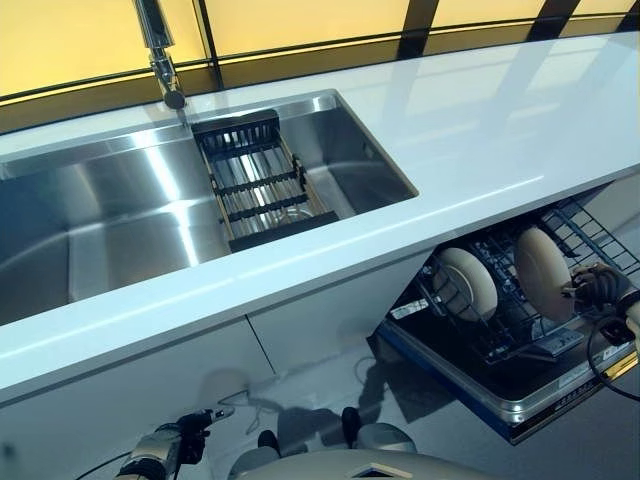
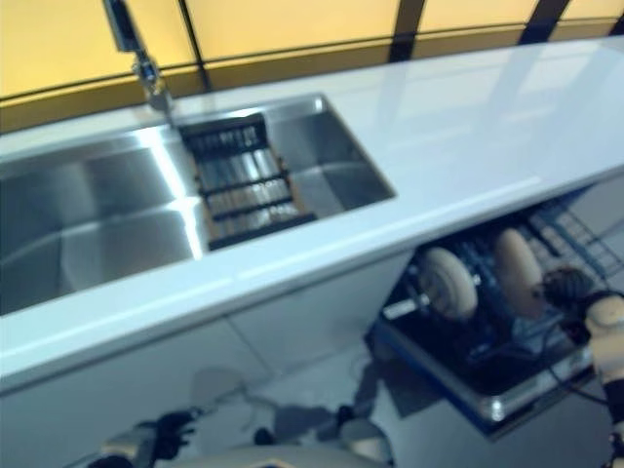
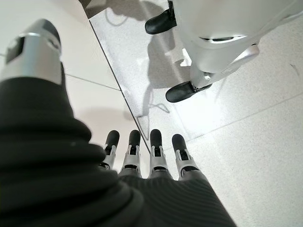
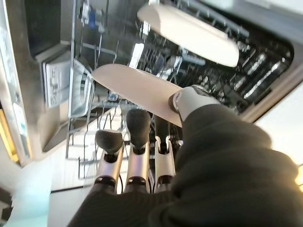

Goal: Take plates into dishwasher

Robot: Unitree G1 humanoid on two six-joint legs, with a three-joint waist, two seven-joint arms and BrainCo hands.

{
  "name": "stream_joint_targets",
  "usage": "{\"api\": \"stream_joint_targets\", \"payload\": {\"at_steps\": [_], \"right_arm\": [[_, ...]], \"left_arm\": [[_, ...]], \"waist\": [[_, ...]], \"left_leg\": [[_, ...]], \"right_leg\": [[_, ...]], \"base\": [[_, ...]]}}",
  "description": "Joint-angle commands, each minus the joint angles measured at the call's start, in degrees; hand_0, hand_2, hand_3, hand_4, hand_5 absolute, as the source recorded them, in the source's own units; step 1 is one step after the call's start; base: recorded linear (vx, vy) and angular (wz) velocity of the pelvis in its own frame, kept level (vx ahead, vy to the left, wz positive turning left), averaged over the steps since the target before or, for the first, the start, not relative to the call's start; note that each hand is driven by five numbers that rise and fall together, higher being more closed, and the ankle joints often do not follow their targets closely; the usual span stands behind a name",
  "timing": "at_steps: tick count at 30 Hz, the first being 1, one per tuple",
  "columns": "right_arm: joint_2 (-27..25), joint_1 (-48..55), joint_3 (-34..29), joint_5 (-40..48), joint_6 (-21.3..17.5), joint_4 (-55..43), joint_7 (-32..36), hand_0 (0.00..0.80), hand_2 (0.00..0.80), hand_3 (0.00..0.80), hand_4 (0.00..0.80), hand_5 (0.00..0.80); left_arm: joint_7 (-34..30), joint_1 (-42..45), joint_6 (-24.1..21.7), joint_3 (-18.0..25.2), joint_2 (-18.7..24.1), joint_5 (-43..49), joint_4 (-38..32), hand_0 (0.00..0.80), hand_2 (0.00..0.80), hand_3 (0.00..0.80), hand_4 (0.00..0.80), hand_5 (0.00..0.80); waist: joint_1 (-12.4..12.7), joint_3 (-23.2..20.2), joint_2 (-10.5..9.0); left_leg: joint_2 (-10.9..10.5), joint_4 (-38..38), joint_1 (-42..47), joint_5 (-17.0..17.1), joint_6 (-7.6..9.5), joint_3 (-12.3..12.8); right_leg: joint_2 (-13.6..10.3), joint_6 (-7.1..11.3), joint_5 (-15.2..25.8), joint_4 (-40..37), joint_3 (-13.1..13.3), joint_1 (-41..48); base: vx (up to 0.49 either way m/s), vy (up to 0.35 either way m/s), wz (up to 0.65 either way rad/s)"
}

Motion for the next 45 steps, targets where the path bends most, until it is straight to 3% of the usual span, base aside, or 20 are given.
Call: {"api": "stream_joint_targets", "payload": {"at_steps": [1, 25, 35, 45], "right_arm": [[0.4, -7.1, 0.8, -0.1, -0.7, -0.4, -1.3, 0.8, 0.8, 0.8, 0.8, 0.8], [3.5, -13.5, 8.4, -1.9, 0.8, 7.6, -1.4, 0.8, 0.8, 0.8, 0.8, 0.8], [3.0, -14.4, 9.0, -2.4, 1.6, 10.9, 0.1, 0.8, 0.8, 0.8, 0.8, 0.8], [1.7, -12.2, 7.5, -5.4, 1.3, 15.2, 0.2, 0.8, 0.8, 0.8, 0.8, 0.8]], "left_arm": [[-0.8, -1.6, 0.0, 1.0, 1.3, 2.0, -0.8, 0.0, 0.0, 0.0, 0.0, 0.0], [0.4, -3.6, 3.0, 0.8, 1.7, 1.0, -2.0, 0.0, 0.0, 0.0, 0.0, 0.0], [-0.7, -4.0, 3.0, 0.6, 2.3, 1.0, -2.8, 0.0, 0.0, 0.0, 0.0, 0.0], [-0.6, -3.9, 2.3, 0.7, 2.1, 1.5, -2.5, 0.0, 0.0, 0.0, 0.0, 0.0]], "waist": [[2.9, 0.6, -0.68], [4.5, 1.7, 1.17], [4.5, 2.3, 2.16], [4.2, 2.2, 1.98]], "left_leg": [[0.7, 0.6, 1.0, -3.3, 1.34, -1.3], [0.5, 1.0, 0.5, -2.9, 1.0, -2.4], [0.6, 1.1, 0.1, -2.7, 0.66, -2.8], [0.8, 1.0, 0.1, -2.7, 0.54, -2.5]], "right_leg": [[-3.2, 4.64, -0.7, 5.0, -3.6, -1.3], [-4.6, 4.74, -0.7, 5.4, -5.2, -1.3], [-4.9, 4.67, -0.9, 5.7, -5.3, -1.5], [-4.7, 4.68, -0.9, 5.7, -5.2, -1.7]], "base": [[0.011, -0.006, 0.05], [0.005, -0.026, 0.02], [-0.001, -0.003, 0.0], [0.0, -0.003, 0.0]]}}
